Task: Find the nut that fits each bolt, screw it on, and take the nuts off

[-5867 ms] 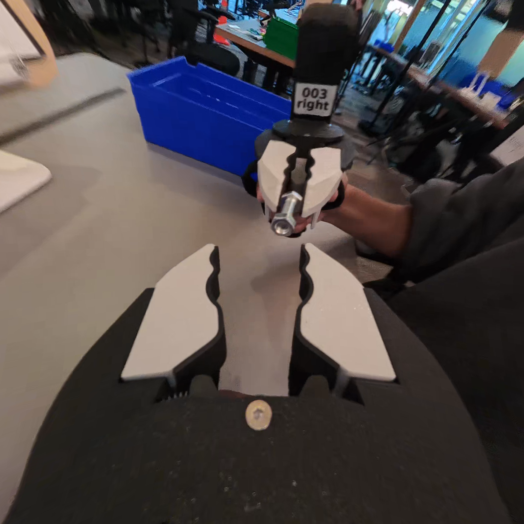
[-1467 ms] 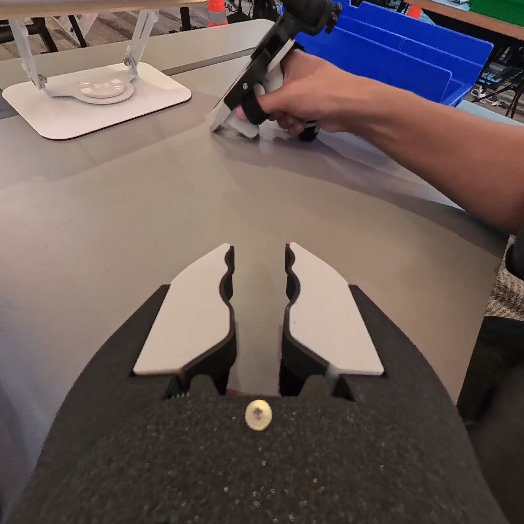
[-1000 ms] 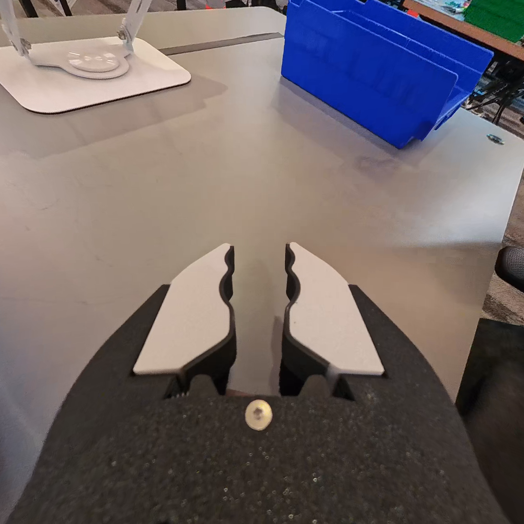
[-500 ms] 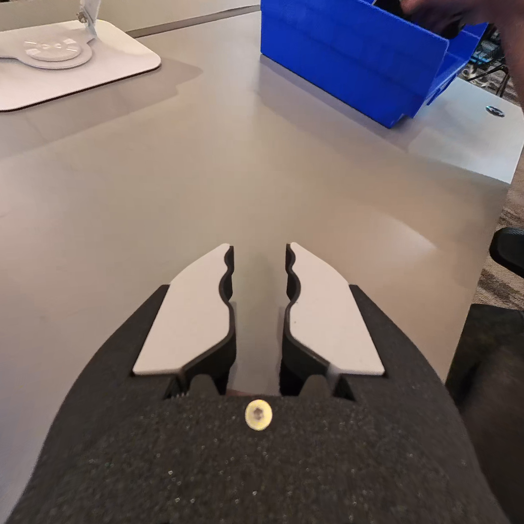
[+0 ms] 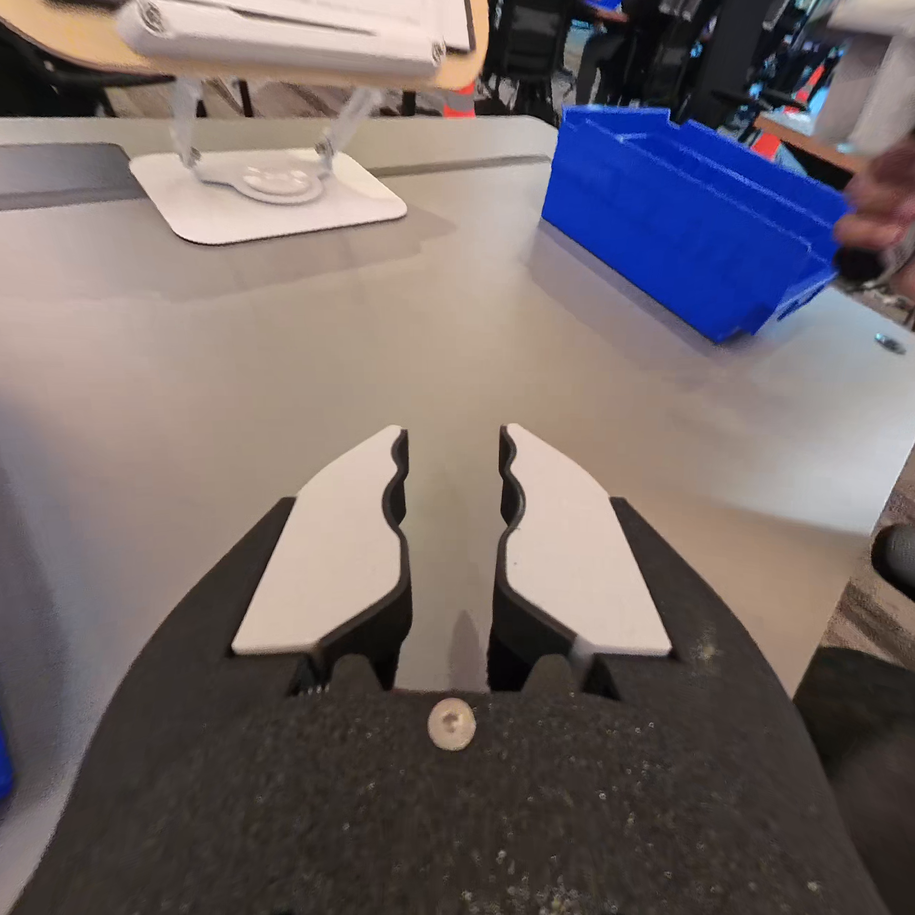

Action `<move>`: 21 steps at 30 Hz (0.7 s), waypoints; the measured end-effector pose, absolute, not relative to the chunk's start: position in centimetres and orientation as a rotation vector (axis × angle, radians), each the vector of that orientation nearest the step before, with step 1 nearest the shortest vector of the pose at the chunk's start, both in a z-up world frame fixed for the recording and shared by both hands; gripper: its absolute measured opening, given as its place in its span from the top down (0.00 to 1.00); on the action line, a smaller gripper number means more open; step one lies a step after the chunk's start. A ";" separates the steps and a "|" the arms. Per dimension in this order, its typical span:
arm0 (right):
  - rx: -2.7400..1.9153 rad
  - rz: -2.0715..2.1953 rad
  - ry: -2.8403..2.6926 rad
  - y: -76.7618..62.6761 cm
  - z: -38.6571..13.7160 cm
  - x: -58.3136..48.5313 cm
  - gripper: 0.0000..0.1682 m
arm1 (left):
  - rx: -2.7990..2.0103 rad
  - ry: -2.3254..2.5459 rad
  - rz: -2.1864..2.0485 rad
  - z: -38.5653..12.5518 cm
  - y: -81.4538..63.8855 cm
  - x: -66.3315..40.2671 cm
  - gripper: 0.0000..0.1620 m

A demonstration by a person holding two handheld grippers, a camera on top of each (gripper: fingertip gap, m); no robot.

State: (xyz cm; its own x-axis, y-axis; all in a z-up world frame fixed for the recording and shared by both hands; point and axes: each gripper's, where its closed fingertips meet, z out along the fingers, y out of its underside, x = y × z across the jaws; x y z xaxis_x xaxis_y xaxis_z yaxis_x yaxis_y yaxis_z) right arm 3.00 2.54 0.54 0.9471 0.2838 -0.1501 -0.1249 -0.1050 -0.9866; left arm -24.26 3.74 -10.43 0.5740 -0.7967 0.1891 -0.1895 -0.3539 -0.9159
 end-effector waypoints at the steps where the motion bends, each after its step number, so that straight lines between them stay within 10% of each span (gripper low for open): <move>1: -1.621 0.357 -0.094 2.5 -0.5 1.8 0.78 | -1.848 0.770 -0.798 -10.1 3.8 -24.6 0.79; 21: -1.688 0.251 -0.251 -0.4 -9.5 -8.4 0.78 | -1.900 0.466 -0.546 -12.3 2.9 -28.1 0.76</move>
State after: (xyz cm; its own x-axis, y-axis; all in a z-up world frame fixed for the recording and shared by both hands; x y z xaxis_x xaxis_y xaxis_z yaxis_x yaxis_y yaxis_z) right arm -8.39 -0.40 -9.54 0.9510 0.3086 -0.0205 0.0203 -0.1287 -0.9915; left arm -28.10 2.88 -12.28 0.8196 -0.5508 0.1577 -0.0691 -0.3684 -0.9271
